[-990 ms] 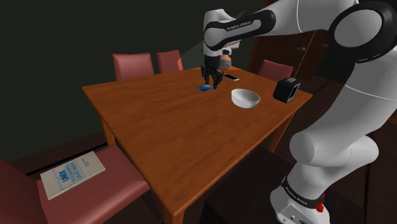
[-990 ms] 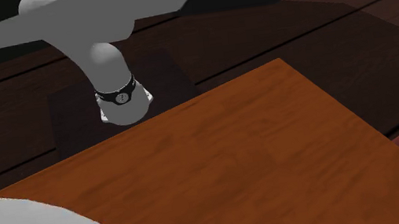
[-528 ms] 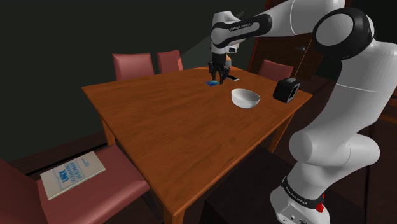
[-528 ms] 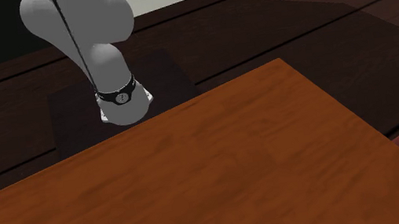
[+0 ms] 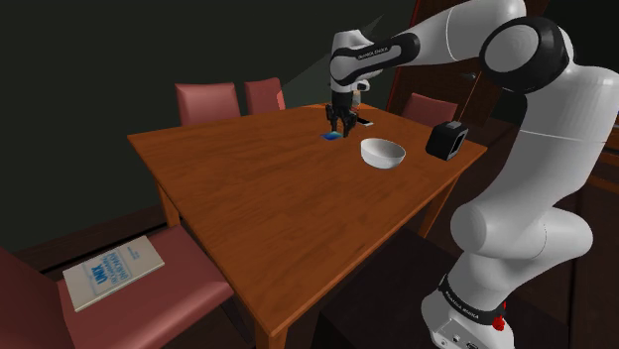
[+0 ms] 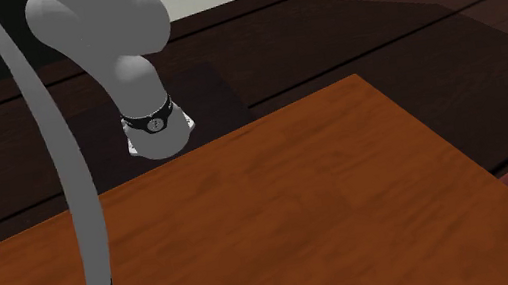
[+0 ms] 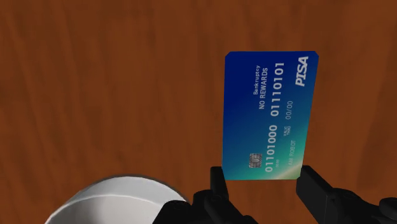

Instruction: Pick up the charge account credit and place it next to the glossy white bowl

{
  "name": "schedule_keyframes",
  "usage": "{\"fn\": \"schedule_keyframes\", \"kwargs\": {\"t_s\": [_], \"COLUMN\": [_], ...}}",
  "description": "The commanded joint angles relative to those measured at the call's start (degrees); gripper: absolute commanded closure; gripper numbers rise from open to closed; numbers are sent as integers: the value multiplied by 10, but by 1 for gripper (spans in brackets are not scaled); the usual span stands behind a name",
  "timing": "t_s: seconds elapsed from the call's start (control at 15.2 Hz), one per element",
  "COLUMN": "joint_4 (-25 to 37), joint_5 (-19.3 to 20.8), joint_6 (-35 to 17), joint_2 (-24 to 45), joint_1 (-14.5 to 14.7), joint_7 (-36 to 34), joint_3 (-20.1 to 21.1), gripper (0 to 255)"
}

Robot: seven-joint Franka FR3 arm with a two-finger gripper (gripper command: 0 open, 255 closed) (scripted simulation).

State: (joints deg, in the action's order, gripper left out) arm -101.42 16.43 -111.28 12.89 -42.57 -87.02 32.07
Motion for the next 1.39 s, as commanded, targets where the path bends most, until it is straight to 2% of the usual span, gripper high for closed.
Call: {"fn": "schedule_keyframes", "kwargs": {"t_s": [0.0, 1.06, 1.32], "joint_4": [-9, -71, -74], "joint_5": [4, 48, 51], "joint_6": [-13, -114, -119], "joint_2": [5, 56, 59], "joint_1": [0, 9, 9], "joint_7": [-4, -43, -46], "joint_3": [-1, -16, -17], "gripper": [255, 255, 255]}}
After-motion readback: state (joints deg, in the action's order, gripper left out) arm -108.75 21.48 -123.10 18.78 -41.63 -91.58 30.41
